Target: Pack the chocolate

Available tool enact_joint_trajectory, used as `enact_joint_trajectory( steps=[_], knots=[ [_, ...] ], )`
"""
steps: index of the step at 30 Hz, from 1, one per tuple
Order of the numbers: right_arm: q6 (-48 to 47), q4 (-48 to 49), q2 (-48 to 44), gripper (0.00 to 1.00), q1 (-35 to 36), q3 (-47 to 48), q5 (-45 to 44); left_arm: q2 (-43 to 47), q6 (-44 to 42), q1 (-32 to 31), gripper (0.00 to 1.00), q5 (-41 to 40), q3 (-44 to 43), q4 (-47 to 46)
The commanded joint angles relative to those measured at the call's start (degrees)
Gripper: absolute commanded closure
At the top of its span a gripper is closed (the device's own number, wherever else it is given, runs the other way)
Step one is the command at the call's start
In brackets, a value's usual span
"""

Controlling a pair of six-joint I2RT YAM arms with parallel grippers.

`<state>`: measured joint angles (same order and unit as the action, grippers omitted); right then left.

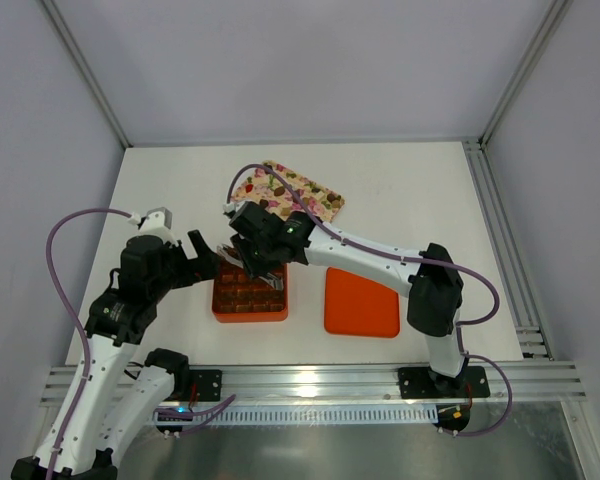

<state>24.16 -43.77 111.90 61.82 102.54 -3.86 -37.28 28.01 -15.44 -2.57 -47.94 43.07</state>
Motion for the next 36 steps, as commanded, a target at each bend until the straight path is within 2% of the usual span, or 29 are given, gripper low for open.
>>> enact_joint_trajectory(
  steps=[1,6,22,31,36],
  knots=[
    [0.2,2.3,-0.2,0.64,0.4,0.1,-0.9,-0.1,-0.4,0.2,0.00,-0.8,-0.3,-1.8],
    [0.1,2.2,-0.4,0.57,0.4,0.1,-1.1,-0.3,-0.4,0.2,0.00,-0.8,-0.2,-1.7],
    [-1.0,0.4,-4.4,0.57,-0.7,0.9,-5.7,0.2,-0.3,0.2,0.00,-1.0,-0.3,-1.8],
    [-1.1,1.1,-10.4,0.57,-7.0,-4.3,-7.0,0.1,-0.4,0.2,0.00,-0.9,-0.3,-1.7],
    [-2.6,0.8,-10.7,0.57,-10.9,-5.2,-7.4,-0.1,-0.3,0.2,0.00,-0.9,-0.3,-1.7]
  ],
)
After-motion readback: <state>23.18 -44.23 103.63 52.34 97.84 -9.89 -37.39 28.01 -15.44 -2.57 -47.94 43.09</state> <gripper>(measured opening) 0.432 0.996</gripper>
